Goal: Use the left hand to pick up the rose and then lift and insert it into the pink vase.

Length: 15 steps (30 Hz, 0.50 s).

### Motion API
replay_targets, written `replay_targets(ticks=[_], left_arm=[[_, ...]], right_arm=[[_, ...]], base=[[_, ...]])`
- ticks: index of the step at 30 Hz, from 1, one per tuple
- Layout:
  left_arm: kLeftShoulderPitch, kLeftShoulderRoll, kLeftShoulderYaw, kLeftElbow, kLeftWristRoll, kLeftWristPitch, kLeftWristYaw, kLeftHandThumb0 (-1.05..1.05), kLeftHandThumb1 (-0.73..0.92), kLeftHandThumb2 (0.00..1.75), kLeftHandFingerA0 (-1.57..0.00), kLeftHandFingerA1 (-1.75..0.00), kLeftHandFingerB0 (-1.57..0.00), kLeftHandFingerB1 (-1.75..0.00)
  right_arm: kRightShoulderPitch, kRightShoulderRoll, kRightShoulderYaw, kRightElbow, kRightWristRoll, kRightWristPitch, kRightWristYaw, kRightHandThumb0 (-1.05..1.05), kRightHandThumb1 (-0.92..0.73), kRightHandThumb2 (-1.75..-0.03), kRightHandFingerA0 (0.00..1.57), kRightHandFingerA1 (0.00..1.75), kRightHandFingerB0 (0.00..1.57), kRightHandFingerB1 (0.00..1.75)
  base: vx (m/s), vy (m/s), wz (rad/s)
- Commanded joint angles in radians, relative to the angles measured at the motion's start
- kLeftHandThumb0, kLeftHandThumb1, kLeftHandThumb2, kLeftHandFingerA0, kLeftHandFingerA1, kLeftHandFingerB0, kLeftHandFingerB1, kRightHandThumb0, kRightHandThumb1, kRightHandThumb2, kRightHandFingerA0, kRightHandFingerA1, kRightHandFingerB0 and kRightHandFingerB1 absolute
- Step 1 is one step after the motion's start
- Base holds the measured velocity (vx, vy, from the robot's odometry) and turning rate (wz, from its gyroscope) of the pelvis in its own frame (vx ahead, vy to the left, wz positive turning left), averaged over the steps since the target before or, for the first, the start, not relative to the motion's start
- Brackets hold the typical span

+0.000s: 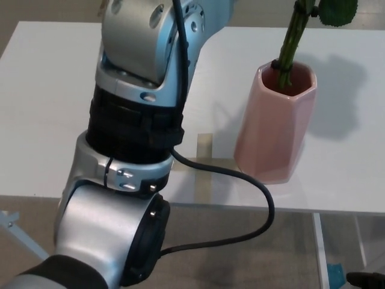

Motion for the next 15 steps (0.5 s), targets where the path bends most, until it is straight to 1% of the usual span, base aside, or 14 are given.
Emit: replay_targets(ticks=[1,7,12,13,15], left_arm=[[-0.002,-0.017,-0.012,0.012,0.016,-0.045,0.011,-0.17,0.84,0.65,-1.04,-1.32,-0.82,-0.84],[0.013,-0.042,-0.004,0.026,0.009,-0.06,0.015,-0.19,0.81,0.66,-1.05,-1.34,-0.83,-0.83],[0.015,-0.045,-0.02,0.073,0.028,-0.105,0.007,-0.18,0.81,0.66,-1.05,-1.34,-0.83,-0.83],[0.017,-0.045,-0.023,0.076,0.032,-0.11,0.008,-0.18,0.83,0.65,-1.04,-1.32,-0.83,-0.82],[0.019,-0.05,-0.031,0.089,0.041,-0.127,0.01,-0.18,0.82,0.66,-1.05,-1.34,-0.84,-0.83]], right_arm=[[0.004,-0.006,0.002,-0.005,0.003,0.009,0.012,-0.28,-0.65,-0.59,0.64,0.43,0.55,0.4],[0.003,-0.008,0.001,-0.004,0.005,0.007,0.019,-0.28,-0.66,-0.59,0.64,0.43,0.56,0.4],[0.005,-0.007,0.006,-0.006,0.0,0.002,0.019,-0.28,-0.65,-0.59,0.65,0.43,0.56,0.4],[0.005,-0.006,0.006,-0.006,0.001,0.001,0.019,-0.28,-0.65,-0.59,0.65,0.43,0.56,0.4],[0.002,-0.007,0.006,-0.007,0.002,0.003,0.021,-0.28,-0.65,-0.59,0.65,0.43,0.56,0.4]], base=[[0.0,0.0,0.0],[0.0,0.0,0.0],[0.0,0.0,0.0],[0.0,0.0,0.0],[0.0,0.0,0.0]])
